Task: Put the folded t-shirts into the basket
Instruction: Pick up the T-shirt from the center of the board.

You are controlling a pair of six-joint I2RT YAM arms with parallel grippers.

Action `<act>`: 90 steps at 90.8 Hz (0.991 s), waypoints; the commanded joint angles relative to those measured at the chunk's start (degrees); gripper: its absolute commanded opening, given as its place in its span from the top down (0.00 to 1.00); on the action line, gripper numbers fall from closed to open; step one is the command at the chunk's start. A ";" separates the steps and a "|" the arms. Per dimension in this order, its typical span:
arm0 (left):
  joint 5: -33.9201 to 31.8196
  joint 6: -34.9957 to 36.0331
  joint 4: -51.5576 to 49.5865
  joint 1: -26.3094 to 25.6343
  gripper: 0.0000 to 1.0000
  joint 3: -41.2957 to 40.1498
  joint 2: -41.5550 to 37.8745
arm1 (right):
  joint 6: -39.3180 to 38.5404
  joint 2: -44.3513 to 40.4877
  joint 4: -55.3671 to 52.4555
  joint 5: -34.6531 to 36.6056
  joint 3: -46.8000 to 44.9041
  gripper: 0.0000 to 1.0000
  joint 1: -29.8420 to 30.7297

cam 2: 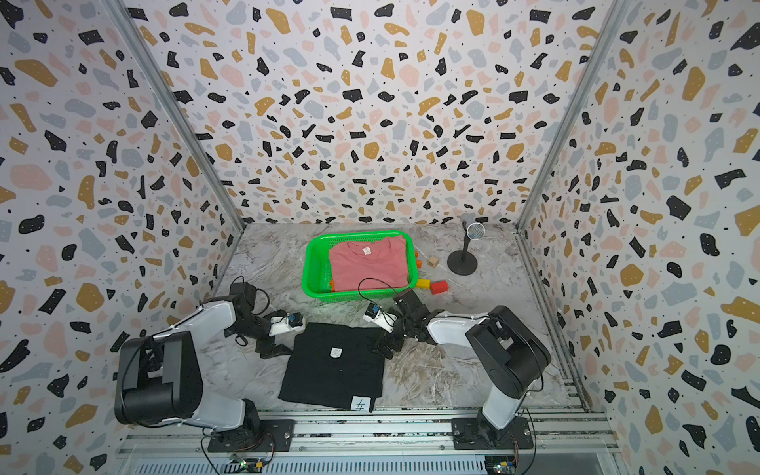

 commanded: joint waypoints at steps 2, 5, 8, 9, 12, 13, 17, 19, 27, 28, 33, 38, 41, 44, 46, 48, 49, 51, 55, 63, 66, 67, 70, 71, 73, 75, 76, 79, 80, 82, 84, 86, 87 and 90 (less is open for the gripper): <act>0.08 1.62 -1.67 -0.14 0.16 0.01 -1.31 | -3.75 -4.48 5.08 -0.24 -2.16 0.00 0.00; 0.07 1.58 -1.62 -0.14 0.16 0.07 -1.29 | -4.75 -4.33 5.09 -1.04 -2.26 0.00 0.00; 0.15 1.64 -1.67 -0.14 0.16 -0.04 -1.35 | -5.56 -3.82 4.85 -1.71 -2.11 0.00 0.00; 0.15 1.65 -1.69 -0.14 0.16 -0.11 -1.36 | -5.79 -3.64 4.80 -1.98 -2.03 0.00 0.00; 0.23 1.85 -1.63 -0.14 0.16 -0.17 -1.30 | -5.88 -2.95 4.91 -2.64 -1.81 0.01 -0.02; 0.24 1.89 -1.62 -0.14 0.16 -0.22 -1.33 | -5.77 -2.72 5.05 -2.80 -1.75 0.01 -0.01; 0.25 2.23 -1.54 -0.19 0.16 -0.51 -1.34 | -5.44 -1.82 6.05 -3.35 -1.66 0.00 0.00; 0.25 2.38 -1.53 -0.20 0.16 -0.67 -1.36 | -5.41 -1.36 6.50 -3.56 -1.58 0.01 0.00; 0.00 2.95 -1.14 -0.17 0.16 -1.15 -1.18 | -5.71 1.07 7.22 -3.47 -0.83 0.01 0.00; -0.05 2.95 -1.17 -0.20 0.16 -1.15 -1.10 | -5.86 1.26 7.04 -3.43 -0.60 0.01 0.00; -0.10 3.16 -1.08 -0.23 0.16 -1.30 -0.99 | -6.62 2.87 6.05 -3.43 0.26 0.01 0.00; -0.06 3.36 -1.13 -0.23 0.16 -1.16 -0.90 | -7.20 4.08 4.82 -3.79 0.68 0.02 0.00; 0.04 3.38 -1.29 -0.28 0.16 -1.01 -0.85 | -7.17 4.53 4.59 -4.15 0.53 0.02 0.00; 0.16 3.54 -1.47 -0.31 0.16 -0.72 -0.91 | -7.10 4.87 4.49 -4.48 0.33 0.03 0.00; 0.22 3.65 -1.58 -0.36 0.16 -0.57 -0.81 | -6.97 5.02 4.39 -4.75 0.24 0.04 0.00; 0.24 3.72 -1.61 -0.40 0.16 -0.42 -0.79 | -6.92 5.25 3.97 -4.94 0.33 0.06 0.00; 0.24 3.75 -1.70 -0.49 0.16 -0.39 -0.72 | -6.95 5.34 3.61 -5.09 0.42 0.07 0.00; 0.18 3.75 -1.77 -0.54 0.16 -0.24 -0.70 | -7.31 5.51 2.68 -5.56 0.66 0.10 0.00; 0.12 3.85 -1.83 -0.66 0.16 0.04 -0.60 | -8.07 5.83 0.62 -6.55 1.28 0.18 -0.01; 0.05 4.27 -1.85 -0.95 0.16 0.59 -0.44 | -8.98 5.96 -1.66 -8.11 1.66 0.36 0.00; 0.19 4.42 -2.01 -1.08 0.16 0.83 -0.43 | -9.19 5.80 -1.93 -8.26 1.57 0.43 0.00; 0.26 4.45 -2.03 -1.14 0.16 0.98 -0.42 | -9.32 5.74 -1.98 -8.29 1.52 0.45 0.00; 0.62 4.68 -2.45 -1.31 0.16 1.35 -0.39 | -9.66 5.65 -2.25 -8.36 1.50 0.51 0.00; 0.79 4.89 -2.69 -1.34 0.16 1.50 -0.44 | -9.77 5.62 -2.36 -8.34 1.48 0.53 0.00; 1.17 5.28 -3.31 -1.50 0.16 1.84 -0.41 | -10.01 5.58 -2.55 -8.30 1.54 0.57 0.00; 1.62 5.95 -3.97 -1.65 0.16 2.05 -0.40 | -10.29 5.52 -2.66 -8.18 1.69 0.59 -0.02; 1.90 6.36 -4.42 -1.69 0.16 2.21 -0.35 | -10.44 5.52 -2.87 -8.16 1.75 0.60 -0.01; 2.77 7.66 -5.67 -1.91 0.16 2.83 -0.32 | -10.88 5.39 -3.33 -7.83 1.89 0.64 -0.02; 3.05 8.13 -6.10 -1.99 0.16 3.04 -0.32 | -11.09 5.36 -3.43 -7.77 1.94 0.65 -0.01; 3.72 9.02 -6.91 -2.17 0.15 3.23 -0.22 | -11.42 5.27 -3.67 -7.68 1.98 0.67 0.00; 4.23 10.03 -7.73 -2.45 0.15 3.57 -0.18 | -11.68 5.21 -3.93 -7.57 2.10 0.70 0.00; 4.69 11.12 -8.53 -2.68 0.15 3.76 -0.03 | -11.94 5.17 -4.17 -7.56 2.13 0.73 0.00; 4.84 11.66 -8.94 -2.86 0.15 3.89 0.09 | -12.05 5.12 -4.29 -7.54 2.20 0.74 0.00; 5.19 13.12 -9.69 -3.35 0.14 4.22 0.38 | -12.23 5.01 -4.53 -7.52 2.34 0.78 0.00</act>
